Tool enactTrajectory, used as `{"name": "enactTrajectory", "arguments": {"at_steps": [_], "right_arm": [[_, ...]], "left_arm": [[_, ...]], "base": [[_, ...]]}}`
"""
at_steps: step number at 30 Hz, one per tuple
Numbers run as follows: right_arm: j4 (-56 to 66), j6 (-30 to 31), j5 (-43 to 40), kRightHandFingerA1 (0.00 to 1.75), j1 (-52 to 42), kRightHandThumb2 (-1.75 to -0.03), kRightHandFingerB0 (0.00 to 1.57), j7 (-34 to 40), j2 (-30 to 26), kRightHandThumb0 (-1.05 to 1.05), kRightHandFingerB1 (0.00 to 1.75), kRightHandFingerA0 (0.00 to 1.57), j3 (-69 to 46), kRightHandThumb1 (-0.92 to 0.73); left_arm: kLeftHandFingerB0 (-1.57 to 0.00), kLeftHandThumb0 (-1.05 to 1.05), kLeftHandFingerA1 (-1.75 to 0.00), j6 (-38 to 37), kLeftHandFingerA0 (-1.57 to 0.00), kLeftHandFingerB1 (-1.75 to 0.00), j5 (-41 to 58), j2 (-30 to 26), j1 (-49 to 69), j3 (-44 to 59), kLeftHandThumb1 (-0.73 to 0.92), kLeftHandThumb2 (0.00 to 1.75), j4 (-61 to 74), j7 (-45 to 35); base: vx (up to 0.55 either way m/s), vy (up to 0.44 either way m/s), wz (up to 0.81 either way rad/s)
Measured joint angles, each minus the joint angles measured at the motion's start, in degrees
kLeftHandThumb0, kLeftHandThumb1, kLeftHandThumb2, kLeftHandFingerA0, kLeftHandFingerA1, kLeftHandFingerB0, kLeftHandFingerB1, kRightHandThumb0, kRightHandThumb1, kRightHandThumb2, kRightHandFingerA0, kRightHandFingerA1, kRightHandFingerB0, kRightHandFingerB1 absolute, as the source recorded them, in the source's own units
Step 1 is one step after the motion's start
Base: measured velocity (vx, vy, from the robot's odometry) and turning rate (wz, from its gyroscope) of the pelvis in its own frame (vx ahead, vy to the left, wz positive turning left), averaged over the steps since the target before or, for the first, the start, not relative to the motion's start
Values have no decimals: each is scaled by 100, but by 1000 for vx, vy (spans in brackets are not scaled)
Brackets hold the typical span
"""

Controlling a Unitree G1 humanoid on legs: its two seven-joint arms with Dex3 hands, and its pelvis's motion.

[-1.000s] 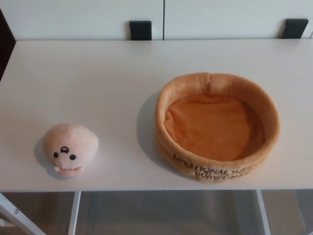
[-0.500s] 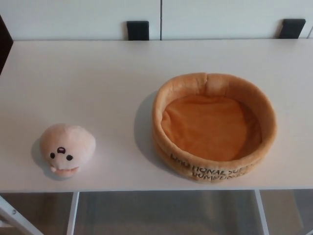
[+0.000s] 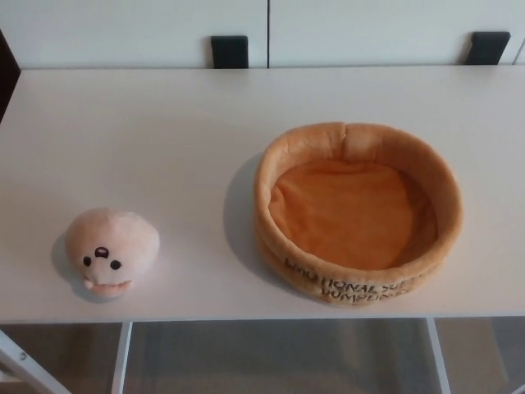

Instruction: The robot walks towards a table in front, picks a dumpling toy with left hand and puts it in an orange round plate

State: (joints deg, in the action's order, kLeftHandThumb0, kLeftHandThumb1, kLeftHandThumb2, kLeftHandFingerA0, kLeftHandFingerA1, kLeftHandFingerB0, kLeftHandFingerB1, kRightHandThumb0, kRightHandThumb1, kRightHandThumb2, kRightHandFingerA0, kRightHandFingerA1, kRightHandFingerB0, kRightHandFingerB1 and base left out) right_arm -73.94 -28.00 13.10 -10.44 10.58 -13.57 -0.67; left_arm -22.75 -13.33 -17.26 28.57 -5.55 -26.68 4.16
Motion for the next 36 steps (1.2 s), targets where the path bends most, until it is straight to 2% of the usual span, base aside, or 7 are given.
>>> {"name": "enactTrajectory", "arguments": {"at_steps": [4, 5, 17, 18, 21, 22, 36], "right_arm": [[-2, 3, 0, 69, 8, -61, 47, 0, 0, -32, 35, 97, 1, -66], [-1, 3, 1, 63, 11, -61, 47, 0, 0, -31, 36, 96, 2, -66], [-16, 24, 2, 70, 12, -61, 47, 1, 0, -30, 36, 92, 5, -67], [-18, 25, 3, 68, 11, -61, 47, 1, 0, -32, 35, 93, 5, -66], [-21, 28, 2, 69, 10, -61, 46, 2, 0, -31, 35, 94, 2, -66], [-22, 29, 2, 74, 11, -61, 47, 2, -1, -31, 36, 92, 2, -66], [-46, 99, -1, 72, 13, -61, 47, 4, -4, -30, 36, 94, -7, -67]], "left_arm": [[-3, -48, -162, -29, -39, -32, 170, -189, 679, 382, 47, 75, 1061, -162], [0, -56, -52, -32, 0, -36, 216, -231, 791, 469, 50, 74, 1248, -192], [0, -52, -41, -39, 0, -16, 1032, -878, 1765, 2240, 47, 88, 3939, -604], [0, -60, -76, -39, 0, 0, 1074, -918, 1775, 2314, 50, 80, 4038, -618], [0, -59, -79, -33, 0, 0, 1252, -1079, 1775, 2625, 47, 82, 4466, -673], [0, -58, -17, -21, 0, 0, 1370, -1240, 1696, 2802, 47, 84, 4721, -697], [0, -51, 0, 779, 0, 0, 2160, -3157, -1322, 2914, 27, 75, 5886, -1090]], "base": [[0, 0, 0], [0, 0, 0], [0, 0, 0], [0, 0, 0], [0, 0, 0], [0, 0, 0], [0, 0, 0]]}}
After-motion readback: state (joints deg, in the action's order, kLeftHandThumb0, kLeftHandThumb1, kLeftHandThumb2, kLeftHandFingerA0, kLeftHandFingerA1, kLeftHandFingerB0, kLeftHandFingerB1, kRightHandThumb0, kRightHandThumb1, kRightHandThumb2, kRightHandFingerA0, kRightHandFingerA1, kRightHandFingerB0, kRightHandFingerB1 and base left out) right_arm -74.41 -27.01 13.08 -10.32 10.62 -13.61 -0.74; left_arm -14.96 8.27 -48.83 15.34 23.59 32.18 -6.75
